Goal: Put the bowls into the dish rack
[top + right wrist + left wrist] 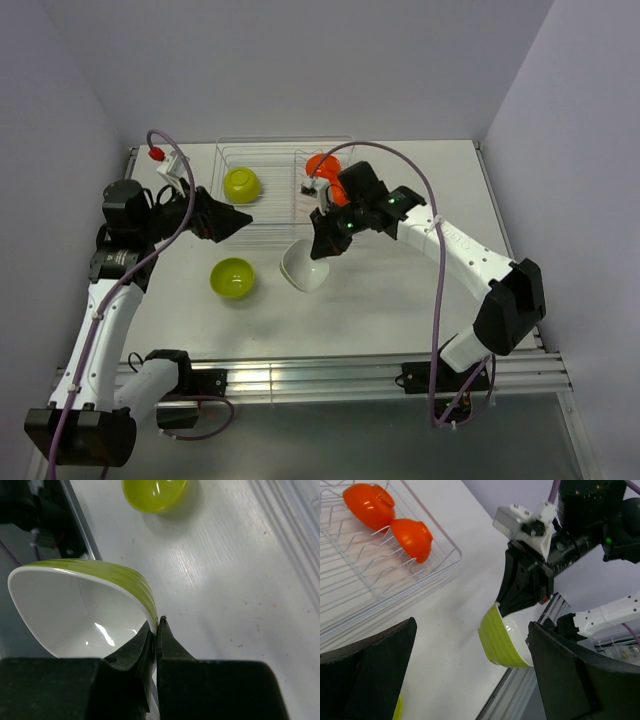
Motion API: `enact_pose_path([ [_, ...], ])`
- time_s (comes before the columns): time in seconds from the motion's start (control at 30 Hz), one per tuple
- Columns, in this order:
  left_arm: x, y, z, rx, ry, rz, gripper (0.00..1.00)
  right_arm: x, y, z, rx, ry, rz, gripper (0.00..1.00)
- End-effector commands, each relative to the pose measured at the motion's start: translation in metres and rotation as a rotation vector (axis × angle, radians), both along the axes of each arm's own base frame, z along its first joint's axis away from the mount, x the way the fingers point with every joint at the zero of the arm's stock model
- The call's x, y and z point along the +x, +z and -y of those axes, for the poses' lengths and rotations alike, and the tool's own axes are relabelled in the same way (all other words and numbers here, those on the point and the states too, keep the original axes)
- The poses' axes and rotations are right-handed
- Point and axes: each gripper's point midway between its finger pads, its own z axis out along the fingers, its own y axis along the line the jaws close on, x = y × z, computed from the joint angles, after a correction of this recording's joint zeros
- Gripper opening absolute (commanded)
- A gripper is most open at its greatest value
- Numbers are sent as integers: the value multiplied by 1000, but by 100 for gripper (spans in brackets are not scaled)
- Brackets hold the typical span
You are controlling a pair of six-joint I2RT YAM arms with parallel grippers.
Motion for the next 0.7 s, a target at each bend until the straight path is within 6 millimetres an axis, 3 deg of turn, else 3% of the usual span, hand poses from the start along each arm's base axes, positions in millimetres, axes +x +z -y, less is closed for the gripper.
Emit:
enact_pose_path([
  [0.0, -8, 43, 8, -75, -67, 75, 99, 14, 72, -8, 198, -1, 69, 0],
  [0.13, -18, 64, 17, -125, -131, 101, 100, 42, 104, 13, 315, -78, 45, 0],
  [0.27, -18, 75, 29, -138, -144, 114, 99, 49, 119, 19, 383, -74, 10, 0],
  [0.4, -8, 68, 44, -158, -140, 55, 100, 49, 134, 20, 459, -68, -44, 0],
  [0.53, 6, 57, 73, -190, -201, -71, 99, 62, 146, 26, 519, -108, -65, 0],
  [0.67, 8, 64, 97, -216, -241, -95, 99, 75, 146, 36, 519, -170, -66, 0],
])
